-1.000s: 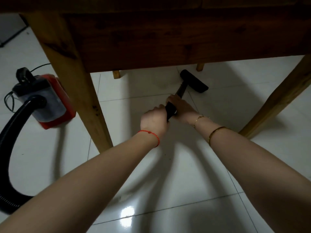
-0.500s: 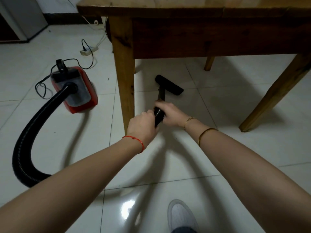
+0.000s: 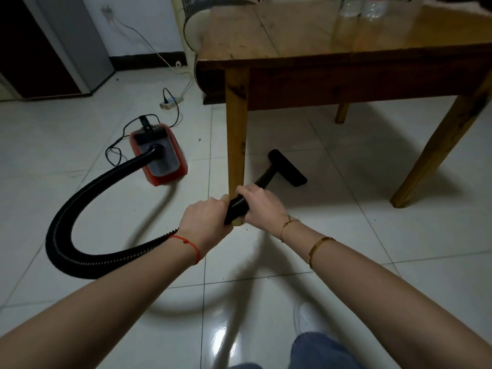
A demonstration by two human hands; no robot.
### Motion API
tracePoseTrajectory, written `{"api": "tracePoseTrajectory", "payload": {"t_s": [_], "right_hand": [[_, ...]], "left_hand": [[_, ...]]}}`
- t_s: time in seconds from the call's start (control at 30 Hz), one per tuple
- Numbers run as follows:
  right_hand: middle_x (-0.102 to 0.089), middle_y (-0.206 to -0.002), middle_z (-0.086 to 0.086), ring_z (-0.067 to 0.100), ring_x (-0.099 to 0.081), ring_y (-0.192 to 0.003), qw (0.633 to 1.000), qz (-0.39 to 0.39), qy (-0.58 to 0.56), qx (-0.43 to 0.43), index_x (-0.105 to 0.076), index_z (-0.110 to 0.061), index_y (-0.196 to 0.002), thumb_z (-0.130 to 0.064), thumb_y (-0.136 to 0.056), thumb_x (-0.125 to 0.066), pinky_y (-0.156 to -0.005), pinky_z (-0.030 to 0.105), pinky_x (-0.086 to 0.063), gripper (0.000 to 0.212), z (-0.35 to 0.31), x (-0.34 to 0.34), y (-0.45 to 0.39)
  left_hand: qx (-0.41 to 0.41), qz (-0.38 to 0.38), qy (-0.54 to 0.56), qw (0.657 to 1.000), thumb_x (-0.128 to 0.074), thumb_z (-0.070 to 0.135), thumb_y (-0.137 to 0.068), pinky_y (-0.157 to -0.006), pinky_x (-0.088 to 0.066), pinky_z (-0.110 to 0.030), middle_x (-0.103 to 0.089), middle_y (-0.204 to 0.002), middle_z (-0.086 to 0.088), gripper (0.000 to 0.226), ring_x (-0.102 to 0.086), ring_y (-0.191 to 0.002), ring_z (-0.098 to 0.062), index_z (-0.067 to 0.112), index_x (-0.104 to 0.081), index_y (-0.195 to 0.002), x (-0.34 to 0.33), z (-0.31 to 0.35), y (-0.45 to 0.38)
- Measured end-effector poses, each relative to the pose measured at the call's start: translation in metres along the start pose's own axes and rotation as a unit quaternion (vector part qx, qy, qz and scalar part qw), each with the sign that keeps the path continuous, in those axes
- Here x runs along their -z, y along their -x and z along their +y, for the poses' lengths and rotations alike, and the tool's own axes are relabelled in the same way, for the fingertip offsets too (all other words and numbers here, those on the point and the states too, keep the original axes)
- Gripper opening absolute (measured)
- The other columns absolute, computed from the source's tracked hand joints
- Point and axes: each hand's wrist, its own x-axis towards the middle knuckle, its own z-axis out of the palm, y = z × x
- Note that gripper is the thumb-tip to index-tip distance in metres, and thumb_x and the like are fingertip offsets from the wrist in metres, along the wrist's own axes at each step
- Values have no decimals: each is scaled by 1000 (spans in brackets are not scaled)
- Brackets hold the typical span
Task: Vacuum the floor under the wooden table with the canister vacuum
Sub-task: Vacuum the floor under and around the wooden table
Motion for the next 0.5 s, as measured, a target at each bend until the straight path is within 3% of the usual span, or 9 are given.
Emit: {"api": "tracePoseTrajectory", "payload": {"t_s": [0.2, 0.33, 0.5], "right_hand": [[-60, -104, 6, 22, -61, -93, 998, 47, 7, -47, -51, -17, -108, -23, -84, -67, -76, 31, -56, 30, 10, -3, 10], [-62, -103, 6, 23, -58, -100, 994, 75, 23, -73, -52, -16, -106, -22, -84, -65, -74, 32, -56, 27, 42, -2, 13], [-61, -102, 7, 26, -55, -100, 990, 76, 47, -114, -50, -13, -102, -20, -82, -64, -67, 32, -49, 25, 102, 11, 18]], "left_hand": [[-31, 6, -18, 999, -48, 31, -92, -57, -35, -30, -58, -84, -4, 21, -58, -72, -26, 19, -45, -109, 5, 11, -6], [-52, 14, 0, 999, -50, 33, -93, -55, -39, -29, -51, -76, 1, 20, -55, -66, -23, 20, -47, -108, -5, 32, -32], [-86, 11, 35, 996, -51, 23, -91, -56, -40, -31, -63, -88, -3, 19, -63, -75, -26, 17, -46, -108, -16, 79, -74]]}}
